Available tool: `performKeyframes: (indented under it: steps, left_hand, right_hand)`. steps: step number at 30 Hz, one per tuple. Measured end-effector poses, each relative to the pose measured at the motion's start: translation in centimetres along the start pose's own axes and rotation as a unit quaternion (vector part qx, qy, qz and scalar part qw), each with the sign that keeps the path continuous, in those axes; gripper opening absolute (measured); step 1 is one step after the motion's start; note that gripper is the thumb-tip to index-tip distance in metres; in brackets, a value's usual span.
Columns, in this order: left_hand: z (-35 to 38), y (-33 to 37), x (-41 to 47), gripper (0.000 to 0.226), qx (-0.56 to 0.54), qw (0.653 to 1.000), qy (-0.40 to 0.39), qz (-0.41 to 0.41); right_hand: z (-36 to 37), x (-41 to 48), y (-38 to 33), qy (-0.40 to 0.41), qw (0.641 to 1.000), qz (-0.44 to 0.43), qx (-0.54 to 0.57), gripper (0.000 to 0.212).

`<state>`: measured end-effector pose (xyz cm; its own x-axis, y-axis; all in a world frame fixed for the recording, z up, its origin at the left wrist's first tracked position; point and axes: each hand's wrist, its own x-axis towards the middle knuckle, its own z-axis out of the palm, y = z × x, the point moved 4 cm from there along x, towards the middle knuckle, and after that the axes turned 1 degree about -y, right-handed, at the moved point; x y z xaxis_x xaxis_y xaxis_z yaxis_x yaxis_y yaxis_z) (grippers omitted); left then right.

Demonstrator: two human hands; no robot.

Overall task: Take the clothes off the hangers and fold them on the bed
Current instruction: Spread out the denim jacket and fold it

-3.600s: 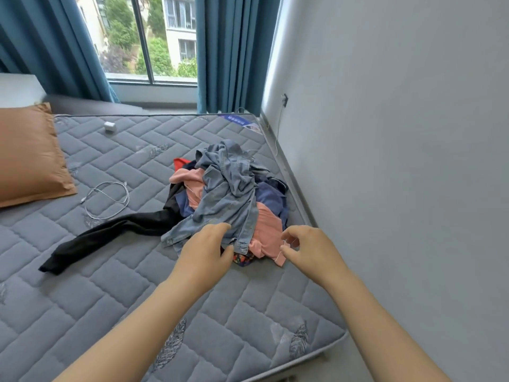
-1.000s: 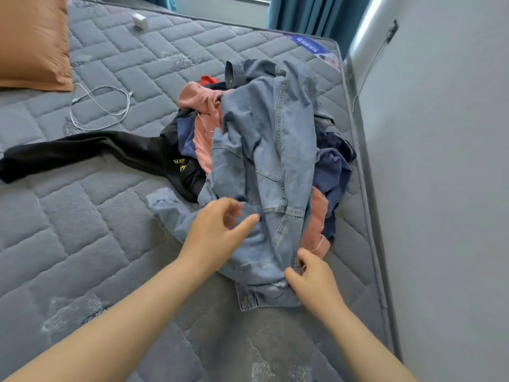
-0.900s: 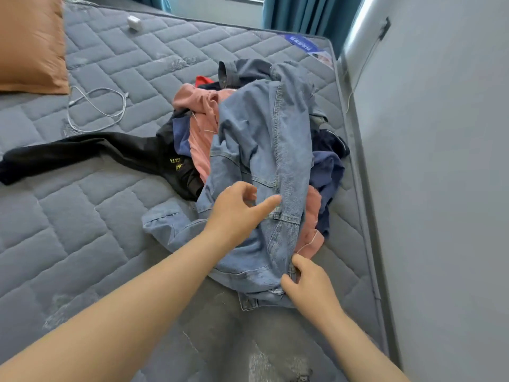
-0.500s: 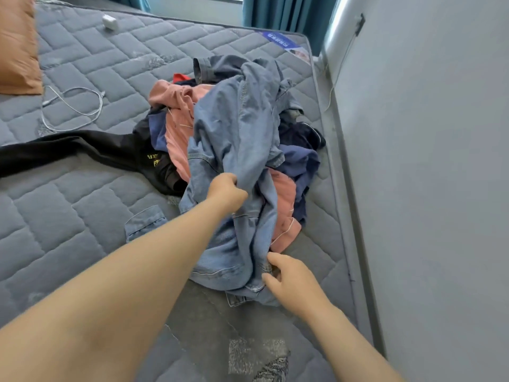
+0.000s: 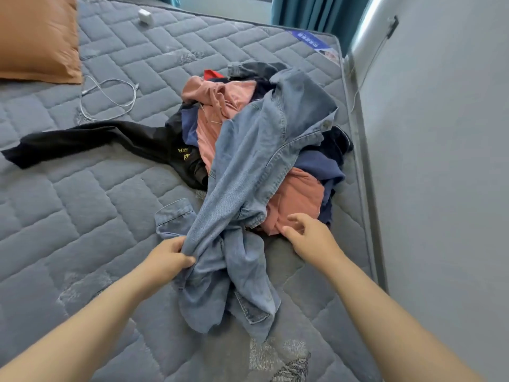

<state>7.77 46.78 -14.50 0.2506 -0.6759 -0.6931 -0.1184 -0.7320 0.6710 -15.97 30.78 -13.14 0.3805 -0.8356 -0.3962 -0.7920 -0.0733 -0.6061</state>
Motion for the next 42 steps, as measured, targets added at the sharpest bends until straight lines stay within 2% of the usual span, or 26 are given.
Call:
performKeyframes:
  steps: [2,3,5,7,9,10,11,13,15,16,18,19,22,24,26,27,31,33,38,42]
  left_hand:
    - [-0.8,0.0,-0.1,0.035,-0.003,1.0,-0.017,0.01]
    - [-1.0,0.0,-0.1,0.033,-0.006,1.0,-0.028,0.013]
    - [-1.4,0.0,-0.1,0.029,-0.012,0.999,-0.037,0.013]
    - [-2.0,-0.3,0.4,0.031,-0.005,1.0,-0.027,0.016]
    - [-2.9,-0.6,1.2,0.026,0.037,0.999,0.008,0.017]
    - [-3.3,-0.5,1.5,0.023,0.083,0.996,0.036,0.021]
    - [-3.8,-0.2,1.6,0.026,0.138,0.987,0.074,0.03]
    - [-4.8,1.1,1.5,0.044,0.22,0.954,0.184,0.084]
    - [-4.8,3.1,0.7,0.054,0.218,0.913,0.284,0.196]
    - [-4.2,4.3,0.3,0.053,0.2,0.899,0.294,0.257]
    - [-2.1,6.5,0.0,0.054,0.181,0.894,0.242,0.332]
    - [-0.8,7.5,0.3,0.061,0.186,0.898,0.21,0.338]
    - [1.6,9.9,3.1,0.083,0.234,0.916,0.157,0.288]
    - [2.3,11.6,4.8,0.062,0.215,0.925,0.16,0.269]
    - [2.1,12.9,5.8,0.026,0.211,0.913,0.197,0.287]
    - [1.8,13.2,6.1,0.015,0.216,0.905,0.209,0.3]
    - [0.4,13.2,6.1,0.014,0.209,0.897,0.199,0.336]
    - [-0.3,13.0,5.4,0.015,0.201,0.892,0.198,0.353]
    - [-2.4,12.5,3.1,0.026,0.121,0.897,0.193,0.379]
    - [-3.5,11.6,2.4,0.019,0.131,0.901,0.193,0.366]
  right_hand:
    - [1.5,1.1,-1.4,-0.024,0.998,0.032,0.049,0.038]
    - [2.4,1.5,-2.1,-0.037,0.991,0.062,0.116,0.039]
    - [4.1,2.3,-3.5,-0.063,0.948,0.14,0.278,0.04]
    - [5.4,3.2,-4.8,-0.077,0.891,0.181,0.409,0.028]
    - [5.9,4.1,-5.6,-0.041,0.848,0.192,0.492,0.01]
    - [5.8,4.4,-5.7,-0.013,0.843,0.191,0.502,0.006]
    - [5.5,4.5,-5.8,0.011,0.852,0.18,0.492,0.01]
    - [4.6,4.5,-6.3,0.041,0.891,0.119,0.436,0.016]
    - [3.3,4.4,-7.2,0.045,0.918,0.046,0.392,0.029]
    - [2.6,4.3,-7.8,0.035,0.924,0.016,0.381,0.033]
    - [1.3,4.4,-8.9,0.014,0.932,-0.034,0.362,0.034]
    - [0.6,4.5,-9.4,0.005,0.932,-0.053,0.357,0.035]
    - [-0.8,5.0,-10.1,-0.016,0.936,-0.09,0.34,0.034]
    - [-1.4,5.2,-10.4,-0.024,0.944,-0.109,0.312,0.026]
    - [-2.0,5.4,-10.5,-0.025,0.945,-0.123,0.302,0.015]
    - [-2.3,5.6,-10.4,-0.013,0.946,-0.128,0.299,0.014]
    - [-4.6,7.4,-8.4,0.132,0.966,-0.109,0.191,0.015]
    - [-5.6,8.4,-7.6,0.167,0.974,-0.111,0.105,0.014]
    - [-6.1,11.1,-7.1,0.107,0.973,-0.16,-0.13,0.055]
    - [-5.4,12.9,-7.4,0.056,0.951,-0.178,-0.246,0.07]
